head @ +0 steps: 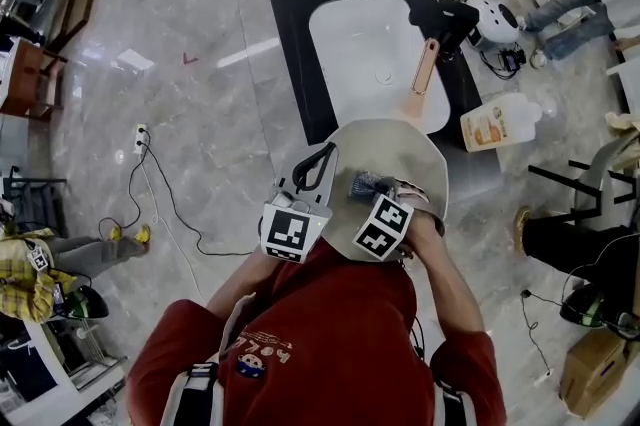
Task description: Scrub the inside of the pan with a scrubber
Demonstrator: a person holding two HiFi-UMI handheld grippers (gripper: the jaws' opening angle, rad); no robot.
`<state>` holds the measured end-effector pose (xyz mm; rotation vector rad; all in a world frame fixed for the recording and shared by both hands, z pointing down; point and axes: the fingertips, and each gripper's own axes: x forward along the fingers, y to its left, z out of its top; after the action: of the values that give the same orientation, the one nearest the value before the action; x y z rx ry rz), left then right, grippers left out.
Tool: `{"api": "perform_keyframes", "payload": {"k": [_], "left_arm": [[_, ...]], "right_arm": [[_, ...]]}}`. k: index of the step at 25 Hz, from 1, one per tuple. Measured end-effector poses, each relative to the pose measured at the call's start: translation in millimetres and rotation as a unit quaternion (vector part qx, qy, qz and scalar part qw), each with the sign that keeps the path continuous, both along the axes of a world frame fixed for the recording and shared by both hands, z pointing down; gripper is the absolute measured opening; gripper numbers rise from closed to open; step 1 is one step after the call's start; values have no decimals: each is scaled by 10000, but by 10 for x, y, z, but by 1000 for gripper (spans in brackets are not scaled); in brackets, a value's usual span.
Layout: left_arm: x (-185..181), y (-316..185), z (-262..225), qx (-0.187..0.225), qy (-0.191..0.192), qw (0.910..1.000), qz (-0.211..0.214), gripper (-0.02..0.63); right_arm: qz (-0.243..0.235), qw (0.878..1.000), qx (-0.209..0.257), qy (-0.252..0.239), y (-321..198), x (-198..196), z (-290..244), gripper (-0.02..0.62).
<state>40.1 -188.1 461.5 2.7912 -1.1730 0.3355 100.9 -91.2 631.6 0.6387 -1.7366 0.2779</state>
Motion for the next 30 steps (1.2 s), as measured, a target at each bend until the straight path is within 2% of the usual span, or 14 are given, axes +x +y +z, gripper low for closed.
{"api": "perform_keyframes", "payload": {"k": [3, 6, 8, 10, 14, 18, 21, 24, 30], "left_arm": [[53, -15, -33, 37, 57, 10000, -2, 6], [96, -39, -109, 72, 145, 9999, -29, 6], [123, -70, -176, 80, 219, 9997, -75, 5], [154, -101, -229, 62, 294, 9995, -120, 6], [221, -137, -359, 46, 419, 9990, -133, 6], [306, -187, -594, 86, 589, 9982, -115, 5], [347, -242, -782, 137, 709, 9973, -154, 6], [372, -305, -978, 201, 845, 9960, -184, 5], [347, -350, -1276, 412, 953, 9943, -222, 5]], "right_arm": [[316, 9992, 167, -194, -23, 58, 5, 77], [890, 9937, 297, -621, -66, 149, -72, 77], [1358, 9844, 473, -1016, -115, 218, -209, 77], [1832, 9694, 715, -1472, -178, 299, -414, 77], [2580, 9309, 1484, -2117, -337, 553, -937, 77], [2980, 8903, 2348, -2518, -468, 858, -1534, 77], [3238, 8477, 3032, -2910, -571, 1047, -2006, 77], [3334, 8065, 3656, -3235, -653, 1176, -2440, 77], [3426, 7425, 4760, -3237, -684, 1369, -3064, 77]]}}
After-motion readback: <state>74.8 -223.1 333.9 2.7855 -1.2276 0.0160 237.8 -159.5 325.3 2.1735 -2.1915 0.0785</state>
